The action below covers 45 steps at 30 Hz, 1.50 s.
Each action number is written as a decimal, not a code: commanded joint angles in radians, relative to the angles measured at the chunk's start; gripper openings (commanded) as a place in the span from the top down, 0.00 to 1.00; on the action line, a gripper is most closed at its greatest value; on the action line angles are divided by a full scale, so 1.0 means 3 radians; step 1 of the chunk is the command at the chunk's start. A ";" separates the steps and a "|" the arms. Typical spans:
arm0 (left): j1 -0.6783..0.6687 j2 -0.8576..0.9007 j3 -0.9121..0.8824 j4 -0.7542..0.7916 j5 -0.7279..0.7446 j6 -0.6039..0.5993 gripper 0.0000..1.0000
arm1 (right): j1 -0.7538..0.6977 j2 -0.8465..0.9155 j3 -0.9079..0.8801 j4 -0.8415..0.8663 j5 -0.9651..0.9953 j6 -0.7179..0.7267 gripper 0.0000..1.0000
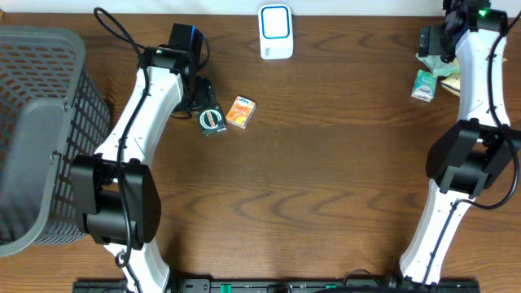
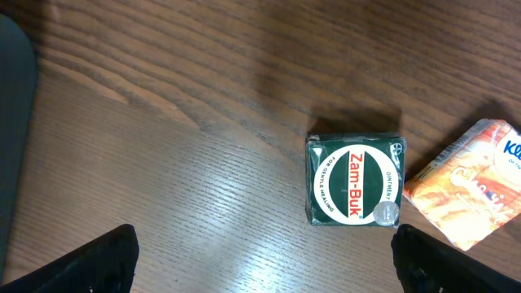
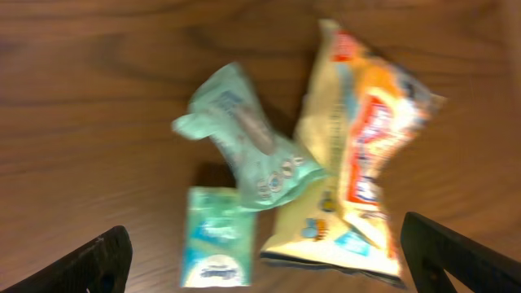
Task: Scan the item barcode
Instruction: 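Carry the pack right and release it beside the snack bag, then reach the right gripper left and grasp the orange Kleenex tissue pack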
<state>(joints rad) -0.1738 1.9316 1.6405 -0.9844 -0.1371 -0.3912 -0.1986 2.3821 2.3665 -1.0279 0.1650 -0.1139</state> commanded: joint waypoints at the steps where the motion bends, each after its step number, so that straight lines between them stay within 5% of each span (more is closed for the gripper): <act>1: 0.0001 -0.0024 0.0017 -0.0006 -0.0029 0.0031 0.02 | 0.0034 -0.0027 0.0018 -0.0093 -0.1638 -0.0006 0.01; 4: 0.0001 -0.0024 0.0017 -0.0006 -0.0029 0.0031 0.02 | 0.0108 -0.0027 0.0018 -0.0243 -0.2766 -0.0008 0.01; 8: 0.0001 -0.0024 0.0017 -0.0006 -0.0029 0.0031 0.02 | 0.0334 -0.0027 0.0008 -0.0490 -0.3410 -0.0010 0.01; 15: 0.0001 -0.0024 0.0017 -0.0006 -0.0029 0.0031 0.02 | 0.1151 -0.0025 -0.0266 -0.0454 -0.2995 -0.0008 0.01; 20: 0.0001 -0.0024 0.0017 -0.0006 -0.0031 0.0031 0.02 | 0.1738 -0.0025 -0.0720 -0.0014 -0.2211 0.1321 0.01; 25: 0.0001 -0.0024 0.0017 -0.0006 -0.0031 0.0031 0.02 | 0.2149 -0.0025 -0.1282 0.0558 -0.2176 0.1896 0.01; 30: 0.0001 -0.0024 0.0017 -0.0006 -0.0029 0.0031 0.02 | 0.2238 -0.0025 -0.1677 0.0964 -0.2177 0.2628 0.34; 36: 0.0001 -0.0024 0.0017 -0.0006 -0.0029 0.0031 0.02 | 0.2332 -0.0024 -0.2017 0.1469 -0.2154 0.2815 0.41; 39: 0.0001 -0.0024 0.0017 -0.0006 -0.0029 0.0031 0.02 | 0.2345 -0.0023 -0.2092 0.1617 -0.2087 0.2928 0.69; 41: 0.0001 -0.0024 0.0017 -0.0006 -0.0031 0.0031 0.02 | 0.2337 -0.0023 -0.2106 0.1672 -0.2088 0.2931 0.99; 45: 0.0001 -0.0024 0.0017 -0.0006 -0.0029 0.0031 0.02 | 0.2310 -0.0025 -0.2104 0.1658 -0.2159 0.2758 0.99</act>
<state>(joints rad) -0.1738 1.9316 1.6405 -0.9840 -0.1371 -0.3908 0.4976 2.3562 1.7596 -0.5190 -0.5079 0.7464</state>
